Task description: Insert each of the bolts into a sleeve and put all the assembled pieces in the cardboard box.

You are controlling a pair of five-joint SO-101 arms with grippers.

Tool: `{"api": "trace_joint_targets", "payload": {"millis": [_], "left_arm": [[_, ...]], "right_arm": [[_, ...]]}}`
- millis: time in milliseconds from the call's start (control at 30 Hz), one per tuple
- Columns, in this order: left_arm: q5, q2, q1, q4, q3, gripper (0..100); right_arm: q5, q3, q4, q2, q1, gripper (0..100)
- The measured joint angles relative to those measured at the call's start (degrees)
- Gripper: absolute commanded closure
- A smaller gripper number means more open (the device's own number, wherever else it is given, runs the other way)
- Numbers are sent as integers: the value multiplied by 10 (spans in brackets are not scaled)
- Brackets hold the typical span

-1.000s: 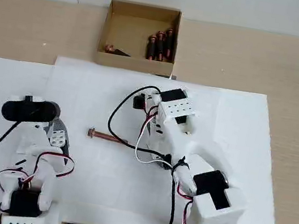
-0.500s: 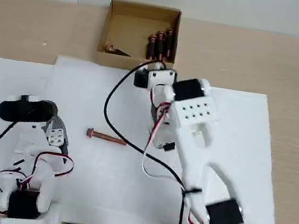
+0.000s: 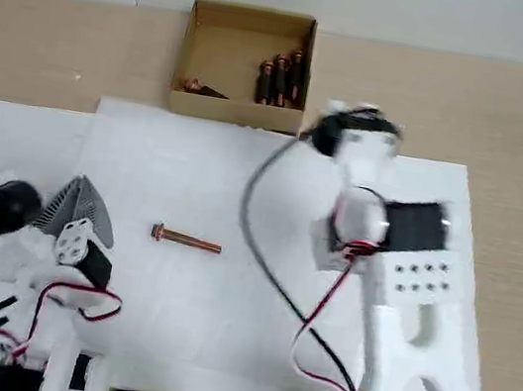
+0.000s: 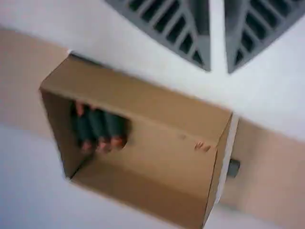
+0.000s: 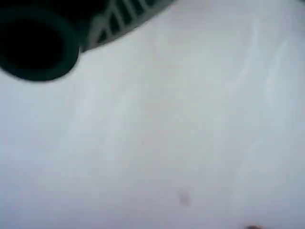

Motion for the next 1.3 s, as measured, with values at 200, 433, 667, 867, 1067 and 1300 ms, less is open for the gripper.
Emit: {"api": "trace_joint_targets", "payload": {"millis": [200, 433, 667, 867, 1067, 1300], "left_arm": [[5, 6, 0, 0, -58, 994], [28, 194, 0, 6, -239, 994], [115, 493, 0, 142, -538, 994], [186, 690, 0, 262, -720, 994], [246, 827, 0, 345, -747, 994], [313, 990, 4, 360, -747, 993]], "right_arm": [[-5, 65, 0, -34, 98, 995], [-5, 91, 0, -54, 124, 995], [-7, 91, -1, -54, 125, 995], [-7, 91, -2, -54, 125, 995], [-7, 91, -14, -54, 125, 995], [-7, 91, -14, -54, 125, 995]]}}
